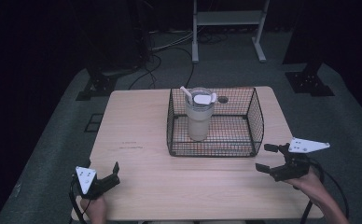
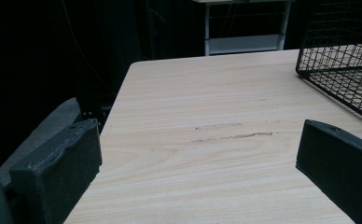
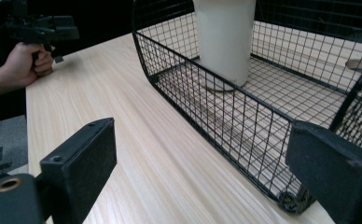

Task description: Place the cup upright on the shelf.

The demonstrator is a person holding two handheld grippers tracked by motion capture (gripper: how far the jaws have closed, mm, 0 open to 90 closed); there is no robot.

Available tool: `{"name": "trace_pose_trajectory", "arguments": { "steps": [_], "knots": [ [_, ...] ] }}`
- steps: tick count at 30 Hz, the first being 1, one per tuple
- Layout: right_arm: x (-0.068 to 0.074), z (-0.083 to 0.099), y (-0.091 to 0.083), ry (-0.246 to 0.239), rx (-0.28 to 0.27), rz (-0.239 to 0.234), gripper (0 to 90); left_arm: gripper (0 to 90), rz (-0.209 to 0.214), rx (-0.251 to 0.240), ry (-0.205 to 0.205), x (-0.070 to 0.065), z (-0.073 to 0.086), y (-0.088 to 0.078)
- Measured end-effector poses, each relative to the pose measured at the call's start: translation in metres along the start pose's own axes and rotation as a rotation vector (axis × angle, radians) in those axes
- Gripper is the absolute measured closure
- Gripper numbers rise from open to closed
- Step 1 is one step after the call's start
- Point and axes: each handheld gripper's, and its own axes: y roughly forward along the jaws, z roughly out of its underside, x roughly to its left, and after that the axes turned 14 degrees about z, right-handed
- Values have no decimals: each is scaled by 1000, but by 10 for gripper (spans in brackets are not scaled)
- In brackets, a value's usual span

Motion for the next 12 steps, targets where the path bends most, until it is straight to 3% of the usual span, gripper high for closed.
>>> {"name": "trace_pose_trajectory", "arguments": {
  "steps": [12],
  "knots": [
    [-2, 25, -4, 41, 14, 17, 80, 0, 5, 10, 1, 0, 0, 1]
  ]
}}
